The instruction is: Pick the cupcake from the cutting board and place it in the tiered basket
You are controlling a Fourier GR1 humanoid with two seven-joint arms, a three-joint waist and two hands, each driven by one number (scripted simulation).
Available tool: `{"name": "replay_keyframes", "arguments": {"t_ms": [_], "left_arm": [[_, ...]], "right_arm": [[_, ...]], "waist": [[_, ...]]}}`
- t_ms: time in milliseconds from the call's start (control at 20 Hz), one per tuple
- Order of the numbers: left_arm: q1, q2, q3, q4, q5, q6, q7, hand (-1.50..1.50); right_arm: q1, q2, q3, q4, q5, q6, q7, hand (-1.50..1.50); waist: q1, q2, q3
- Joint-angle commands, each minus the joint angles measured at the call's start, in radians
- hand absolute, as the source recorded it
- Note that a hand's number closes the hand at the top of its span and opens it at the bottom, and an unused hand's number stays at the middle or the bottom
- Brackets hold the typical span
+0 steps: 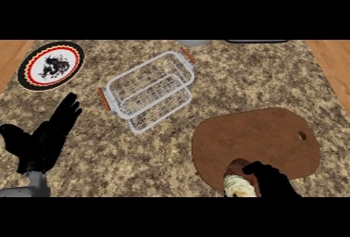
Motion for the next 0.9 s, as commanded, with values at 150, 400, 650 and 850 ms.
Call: {"name": "replay_keyframes", "arguments": {"t_ms": [150,400,650,850], "left_arm": [[-0.056,-0.018,-0.021,0.025,-0.012,0.000,0.001,0.00],[-0.056,-0.005,-0.020,0.026,-0.008,-0.023,-0.007,0.00],[-0.072,-0.020,-0.042,0.010,-0.017,-0.013,0.015,0.00],[-0.067,-0.011,-0.036,0.037,-0.008,-0.039,-0.004,0.00]], "right_arm": [[-0.164,0.107,0.132,-0.034,-0.098,0.093,0.166,1.50],[-0.233,0.105,0.081,-0.001,-0.144,0.085,0.171,1.50],[-0.320,0.108,0.031,0.041,-0.212,0.082,0.221,1.50],[-0.450,0.112,-0.043,0.145,-0.287,0.073,0.283,1.50]], "waist": [[0.036,0.016,-0.001],[0.061,0.022,-0.002],[0.077,0.024,-0.001],[0.097,0.028,-0.002]]}}
